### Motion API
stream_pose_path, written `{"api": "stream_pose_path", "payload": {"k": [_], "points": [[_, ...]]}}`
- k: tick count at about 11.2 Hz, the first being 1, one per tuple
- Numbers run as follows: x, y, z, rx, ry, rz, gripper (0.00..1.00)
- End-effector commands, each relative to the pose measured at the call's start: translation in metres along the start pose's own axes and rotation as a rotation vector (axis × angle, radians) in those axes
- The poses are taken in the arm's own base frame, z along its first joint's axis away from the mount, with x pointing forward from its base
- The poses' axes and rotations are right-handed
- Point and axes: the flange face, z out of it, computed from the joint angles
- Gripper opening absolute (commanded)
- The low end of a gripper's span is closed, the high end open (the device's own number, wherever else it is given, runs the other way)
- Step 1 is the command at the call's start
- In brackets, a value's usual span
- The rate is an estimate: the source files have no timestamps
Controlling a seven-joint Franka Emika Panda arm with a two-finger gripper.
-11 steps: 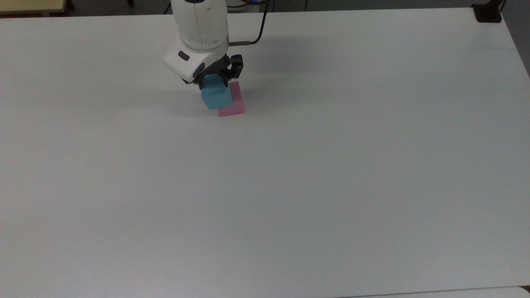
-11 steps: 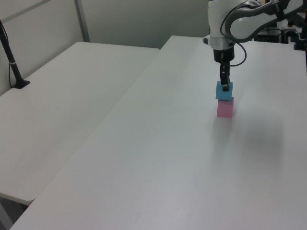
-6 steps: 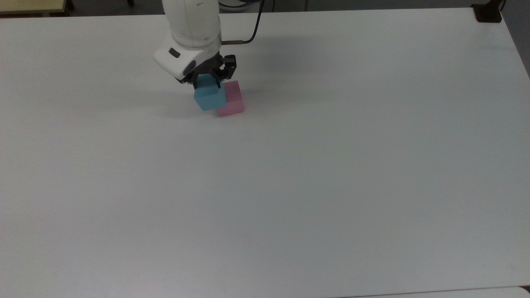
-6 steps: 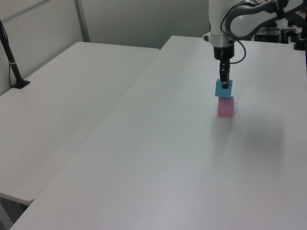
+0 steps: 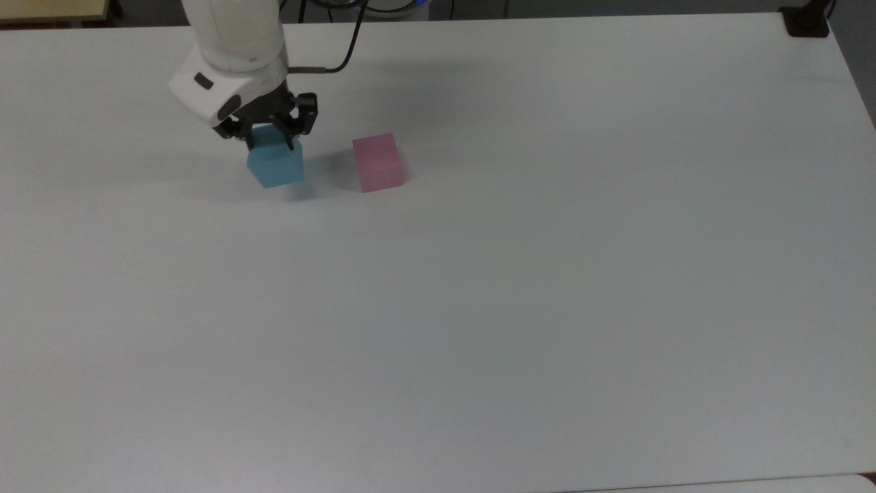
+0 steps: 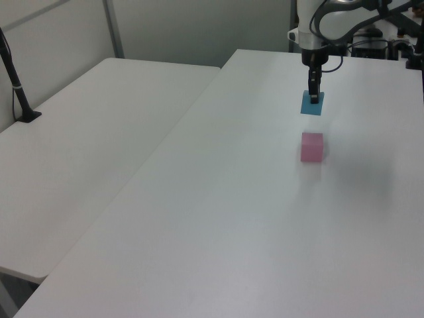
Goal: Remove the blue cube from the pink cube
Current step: 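Carry the light blue cube off the pink cube and lower it onto the table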
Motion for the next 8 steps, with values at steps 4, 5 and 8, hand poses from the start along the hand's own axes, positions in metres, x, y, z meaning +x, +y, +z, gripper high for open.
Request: {"api": "stream_pose_path", "payload": {"k": [4,5,8], "points": [[0.03,0.055,0.037,-0.097,0.036,-0.005,0.45],[0.025,0.067,0.038,-0.114,0.027,-0.007,0.45],[-0.003,0.086,0.042,-0.13,-0.017,-0.038,0.45]]}}
